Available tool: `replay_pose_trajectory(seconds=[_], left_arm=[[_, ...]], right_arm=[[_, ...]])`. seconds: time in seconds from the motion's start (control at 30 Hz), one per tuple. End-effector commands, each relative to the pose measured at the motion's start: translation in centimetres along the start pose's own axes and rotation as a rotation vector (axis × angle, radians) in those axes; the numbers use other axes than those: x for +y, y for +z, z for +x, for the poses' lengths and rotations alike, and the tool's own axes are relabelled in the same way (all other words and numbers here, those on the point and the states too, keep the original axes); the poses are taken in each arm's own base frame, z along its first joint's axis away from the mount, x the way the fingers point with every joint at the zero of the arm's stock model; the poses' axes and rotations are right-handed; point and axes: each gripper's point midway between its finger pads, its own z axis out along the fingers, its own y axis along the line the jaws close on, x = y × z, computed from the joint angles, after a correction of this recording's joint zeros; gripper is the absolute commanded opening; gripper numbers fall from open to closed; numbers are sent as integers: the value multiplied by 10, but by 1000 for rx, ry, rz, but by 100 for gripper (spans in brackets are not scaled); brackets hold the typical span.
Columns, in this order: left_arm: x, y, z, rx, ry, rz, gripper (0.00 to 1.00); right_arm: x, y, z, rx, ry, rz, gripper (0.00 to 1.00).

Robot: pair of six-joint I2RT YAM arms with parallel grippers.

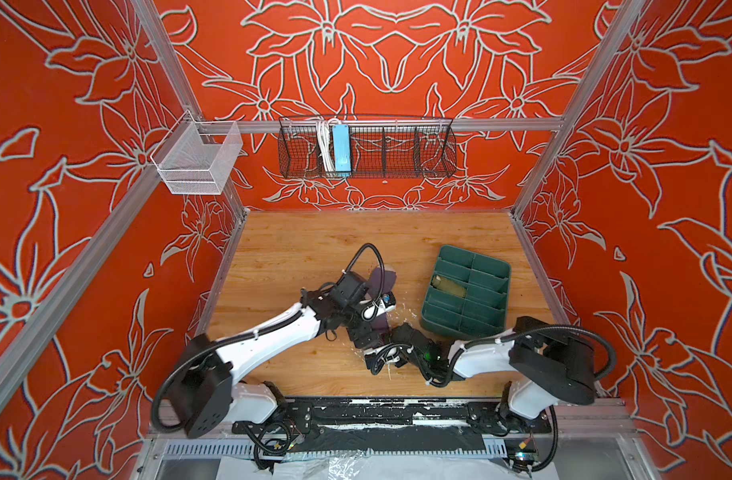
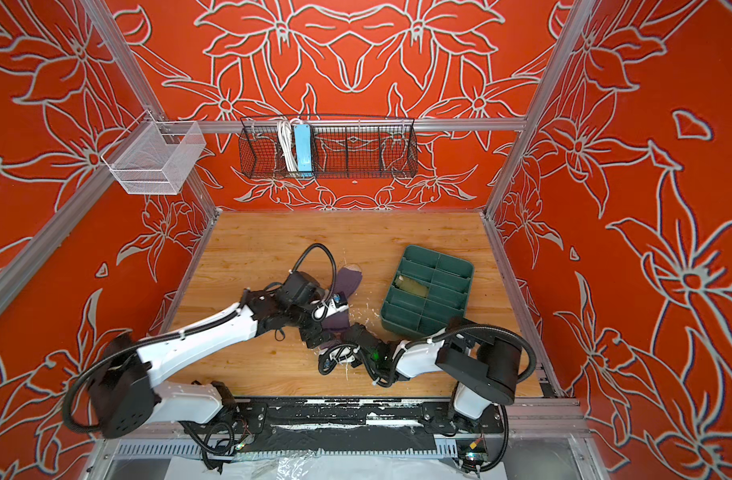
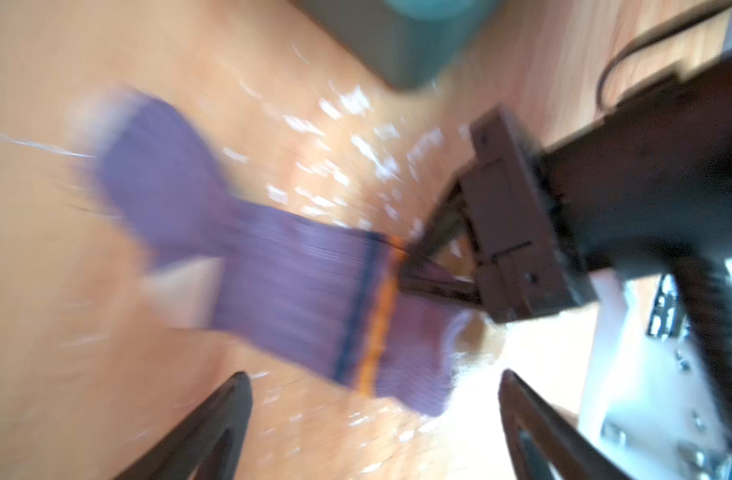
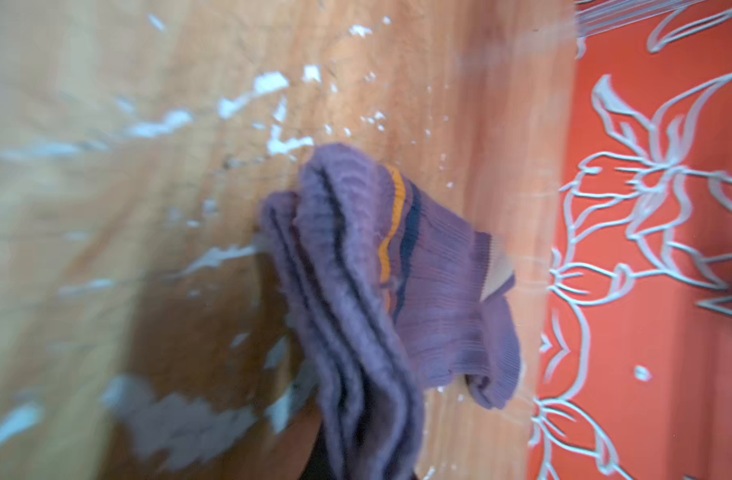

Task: Roll the socks

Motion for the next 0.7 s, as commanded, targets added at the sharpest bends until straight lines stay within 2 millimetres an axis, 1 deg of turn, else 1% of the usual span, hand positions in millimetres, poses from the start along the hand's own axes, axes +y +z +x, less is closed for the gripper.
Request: replay_pose_trajectory(seconds=[0.0,0.03,0.07,0.1,0.13,0.17,0.2,0.27,0.37,0.47,0.57,0.67], left_arm=[[32,-43,-18,-162,-6,-227,97],[39,-54,-19,-201,-9,-291,98],[45,-77,-24,-277,-6,-369,98],[47,-92,-24,-321,12,-414,98],[46,-103,-24,-352,36,-437,97],[41,-113,-22,-372,91,-447,88],[36,-120,-20,-382,146,-448,83],[28,-138,-17,-403,223,-465,81],[24,-167,-16,-413,297,-506,82],[18,-187,-21,-418,412,-519,86],[6,-193,-25,-412,547,-480,87],[-3,-198,-27,-399,613,-428,87]], right_arm=[[37,-15,0,4,108,-250,0],[44,-19,-2,3,125,-312,0],[48,-23,-6,-3,147,-366,0],[52,-26,-9,-2,178,-414,0],[53,-31,-12,-5,203,-467,0],[53,-33,-15,-7,234,-503,0],[55,-35,-17,-8,253,-539,0],[56,-39,-21,3,303,-629,0],[54,-40,-23,34,387,-749,0],[55,-40,-22,88,469,-869,0],[56,-38,-20,154,548,-973,0],[56,-37,-21,174,598,-1038,0]])
